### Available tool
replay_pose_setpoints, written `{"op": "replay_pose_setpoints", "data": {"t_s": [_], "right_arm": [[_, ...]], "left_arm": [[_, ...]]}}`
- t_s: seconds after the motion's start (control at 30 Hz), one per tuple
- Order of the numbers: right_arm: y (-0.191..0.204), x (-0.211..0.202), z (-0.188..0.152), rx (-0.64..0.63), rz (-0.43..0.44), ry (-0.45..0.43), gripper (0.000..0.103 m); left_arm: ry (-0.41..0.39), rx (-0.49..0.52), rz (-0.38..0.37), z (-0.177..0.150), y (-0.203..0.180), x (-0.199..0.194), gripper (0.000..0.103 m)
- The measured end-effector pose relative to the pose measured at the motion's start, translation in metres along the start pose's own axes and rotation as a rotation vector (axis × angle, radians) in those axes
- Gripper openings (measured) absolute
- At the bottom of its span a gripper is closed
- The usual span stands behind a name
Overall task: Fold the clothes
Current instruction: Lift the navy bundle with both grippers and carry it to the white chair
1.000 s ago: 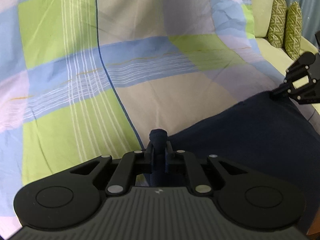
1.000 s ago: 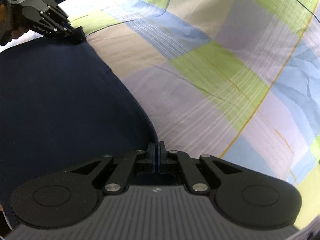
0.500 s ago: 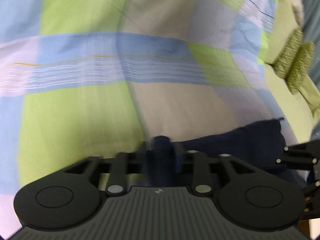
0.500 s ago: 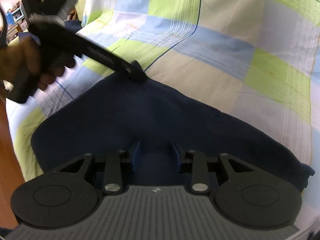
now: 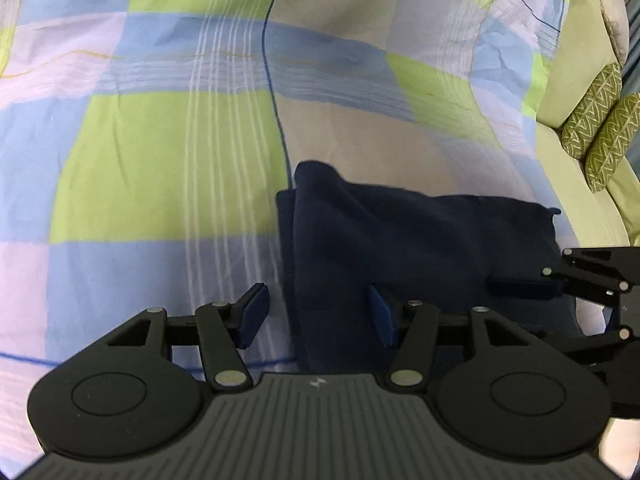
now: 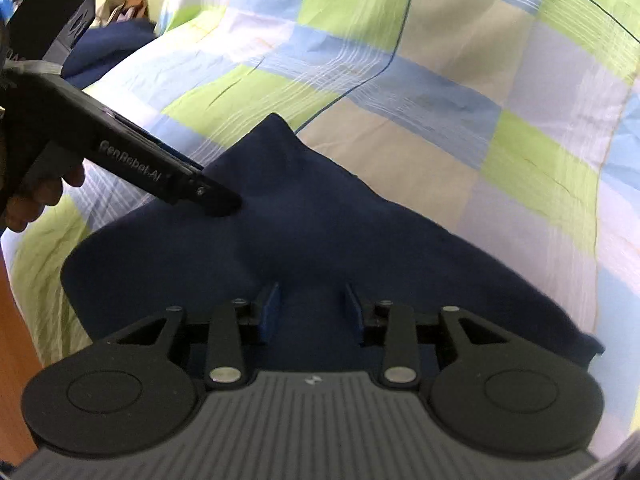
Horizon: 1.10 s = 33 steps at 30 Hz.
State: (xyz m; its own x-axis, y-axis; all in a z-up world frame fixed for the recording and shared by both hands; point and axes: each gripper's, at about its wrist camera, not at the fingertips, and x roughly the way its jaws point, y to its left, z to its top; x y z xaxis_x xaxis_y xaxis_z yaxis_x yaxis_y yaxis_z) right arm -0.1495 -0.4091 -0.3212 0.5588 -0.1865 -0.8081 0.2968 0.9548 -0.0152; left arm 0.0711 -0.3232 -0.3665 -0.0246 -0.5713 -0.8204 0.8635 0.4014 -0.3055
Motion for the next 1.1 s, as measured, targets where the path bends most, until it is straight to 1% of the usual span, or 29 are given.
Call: {"op": "replay_pose_setpoints", "data": {"t_s": [0.07, 0.13, 0.17, 0.23, 0.27, 0.3, 0.37, 0.4, 0.43, 0.47, 0.5, 0.53, 0.57, 0.6, 0.63, 0.67, 0.73, 0.77, 0.8, 0.9, 0.93, 0.97, 1.0, 1.07, 1.1], "right_arm": [[0.005, -0.012, 0.002, -0.008, -0.022, -0.030, 0.033], [0.020, -0.031, 0.004, -0.067, -0.001, -0.081, 0.033], [0.036, -0.043, 0.003, -0.126, 0.050, -0.109, 0.033], [0.068, -0.056, -0.006, -0.251, 0.142, -0.128, 0.038], [0.084, -0.059, -0.013, -0.320, 0.179, -0.131, 0.039], [0.099, -0.056, -0.022, -0.401, 0.188, -0.131, 0.042], [0.125, -0.046, -0.043, -0.576, 0.120, -0.134, 0.047], [0.136, -0.041, -0.053, -0.655, 0.080, -0.139, 0.055], [0.143, -0.033, -0.063, -0.737, 0.006, -0.154, 0.061], [0.149, -0.021, -0.076, -0.828, -0.088, -0.171, 0.060], [0.144, -0.017, -0.078, -0.816, -0.094, -0.176, 0.051], [0.140, -0.012, -0.080, -0.804, -0.101, -0.181, 0.047], [0.136, -0.010, -0.080, -0.782, -0.100, -0.187, 0.045], [0.131, -0.014, -0.077, -0.745, -0.089, -0.198, 0.041], [0.128, -0.018, -0.077, -0.730, -0.091, -0.213, 0.039], [0.125, -0.022, -0.076, -0.714, -0.093, -0.227, 0.038], [0.121, -0.028, -0.075, -0.694, -0.098, -0.248, 0.037], [0.118, -0.032, -0.075, -0.681, -0.101, -0.258, 0.037], [0.116, -0.033, -0.074, -0.672, -0.105, -0.263, 0.036], [0.113, -0.034, -0.071, -0.632, -0.115, -0.284, 0.036], [0.113, -0.033, -0.069, -0.625, -0.117, -0.288, 0.036], [0.112, -0.034, -0.069, -0.613, -0.118, -0.292, 0.036], [0.112, -0.033, -0.068, -0.605, -0.112, -0.285, 0.036], [0.113, -0.034, -0.065, -0.585, -0.095, -0.264, 0.041], [0.112, -0.038, -0.061, -0.564, -0.075, -0.240, 0.043]], "left_arm": [[0.001, 0.009, 0.000, 0.002, 0.003, -0.006, 0.058], [0.004, 0.002, 0.007, 0.004, 0.007, -0.013, 0.058], [0.006, -0.002, 0.010, 0.005, 0.010, -0.017, 0.058], [0.006, -0.014, 0.020, 0.005, 0.014, -0.025, 0.058], [0.008, -0.019, 0.026, 0.005, 0.015, -0.027, 0.058], [0.010, -0.023, 0.032, 0.004, 0.016, -0.027, 0.058], [0.015, -0.033, 0.034, 0.002, 0.020, -0.030, 0.058], [0.023, -0.055, 0.031, -0.001, 0.023, -0.033, 0.058], [0.034, -0.084, 0.027, -0.004, 0.026, -0.035, 0.058], [0.059, -0.143, 0.014, -0.008, 0.032, -0.037, 0.058], [0.083, -0.204, 0.004, -0.013, 0.040, -0.039, 0.058], [0.091, -0.228, 0.000, -0.014, 0.043, -0.040, 0.058], [0.116, -0.317, -0.034, -0.019, 0.051, -0.040, 0.060], [0.136, -0.391, -0.068, -0.023, 0.059, -0.040, 0.063], [0.148, -0.436, -0.093, -0.025, 0.063, -0.038, 0.065], [0.159, -0.523, -0.146, -0.030, 0.068, -0.033, 0.068], [0.177, -0.738, -0.281, -0.042, 0.082, -0.018, 0.068], [0.180, -0.798, -0.334, -0.046, 0.085, -0.012, 0.068], [0.180, -0.836, -0.380, -0.048, 0.086, -0.006, 0.069], [0.196, -0.875, -0.445, -0.052, 0.083, 0.013, 0.069], [0.199, -0.872, -0.465, -0.053, 0.081, 0.020, 0.069], [0.201, -0.863, -0.486, -0.055, 0.079, 0.027, 0.066], [0.203, -0.854, -0.507, -0.056, 0.077, 0.035, 0.056], [0.201, -0.821, -0.507, -0.056, 0.075, 0.041, 0.047], [0.199, -0.801, -0.504, -0.055, 0.074, 0.042, 0.044]]}}
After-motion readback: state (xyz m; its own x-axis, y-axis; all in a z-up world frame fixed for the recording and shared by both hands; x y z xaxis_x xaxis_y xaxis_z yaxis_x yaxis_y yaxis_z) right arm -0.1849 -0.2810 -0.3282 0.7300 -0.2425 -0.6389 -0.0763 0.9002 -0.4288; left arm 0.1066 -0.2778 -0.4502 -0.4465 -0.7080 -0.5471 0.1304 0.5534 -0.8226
